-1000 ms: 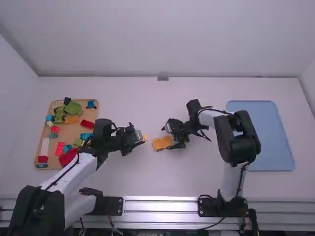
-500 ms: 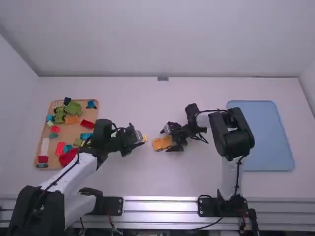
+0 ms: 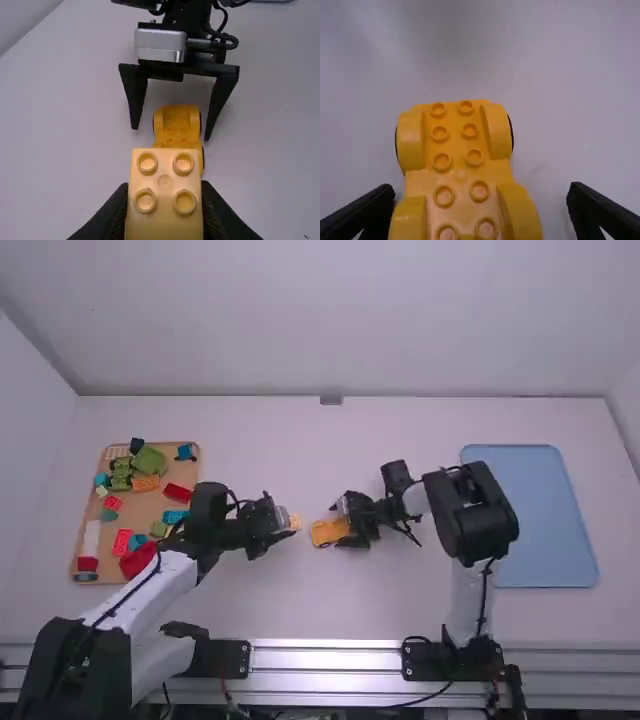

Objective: Assemble lego blocks to make yellow taxi

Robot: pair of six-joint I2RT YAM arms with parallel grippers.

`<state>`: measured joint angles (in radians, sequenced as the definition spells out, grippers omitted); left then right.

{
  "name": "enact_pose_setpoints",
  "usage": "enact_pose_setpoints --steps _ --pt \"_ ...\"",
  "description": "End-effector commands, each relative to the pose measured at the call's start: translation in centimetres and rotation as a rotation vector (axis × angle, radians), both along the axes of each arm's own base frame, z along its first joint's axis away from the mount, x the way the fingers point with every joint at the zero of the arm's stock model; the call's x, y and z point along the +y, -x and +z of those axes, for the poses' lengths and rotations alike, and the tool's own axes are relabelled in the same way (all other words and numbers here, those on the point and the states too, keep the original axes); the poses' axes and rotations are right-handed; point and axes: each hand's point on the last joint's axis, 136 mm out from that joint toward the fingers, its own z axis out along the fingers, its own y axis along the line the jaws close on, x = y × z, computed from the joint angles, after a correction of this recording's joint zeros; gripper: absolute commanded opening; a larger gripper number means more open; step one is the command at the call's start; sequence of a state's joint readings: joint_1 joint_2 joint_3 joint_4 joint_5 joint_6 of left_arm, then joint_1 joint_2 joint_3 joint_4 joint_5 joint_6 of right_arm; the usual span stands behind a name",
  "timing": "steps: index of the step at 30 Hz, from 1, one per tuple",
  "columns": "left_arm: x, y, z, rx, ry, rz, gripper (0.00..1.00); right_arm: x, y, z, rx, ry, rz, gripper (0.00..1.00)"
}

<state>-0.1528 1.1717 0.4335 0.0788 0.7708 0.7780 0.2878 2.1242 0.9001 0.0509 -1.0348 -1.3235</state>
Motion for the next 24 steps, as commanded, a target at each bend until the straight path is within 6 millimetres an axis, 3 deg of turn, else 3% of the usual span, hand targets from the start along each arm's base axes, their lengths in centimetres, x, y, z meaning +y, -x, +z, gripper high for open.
enact_pose_setpoints --steps 1,3,9,14,20,24 --pt "-0.5 0.5 -0.2 0.025 0.022 -0.028 0.04 0.3 1.1 -0.4 0.066 -0.002 -0.003 0.89" --pt "-0.5 0.4 -0.6 0.036 0.021 -0.028 0.04 0.5 1.3 -0.5 0.066 0.006 0.006 0.85" --pt "-1.7 -0.1 -2.5 0.053 0.017 -0.067 0.04 0.5 1.4 -0.7 0.069 0.025 0.003 0.52" --pt "-2.6 -0.8 -4.0 0.045 0.018 -0.091 0.03 -0.2 0.6 -0.7 0.12 0.03 -0.056 0.49" --pt "-3.6 -3.2 -4.7 0.038 0.076 -0.077 0.02 -0.8 0.0 -0.7 0.216 0.04 -0.137 0.5" --pt "-4.7 -5.2 -4.3 0.023 0.084 -0.099 0.02 -0.6 -2.4 -0.5 0.144 0.038 -0.193 0.51"
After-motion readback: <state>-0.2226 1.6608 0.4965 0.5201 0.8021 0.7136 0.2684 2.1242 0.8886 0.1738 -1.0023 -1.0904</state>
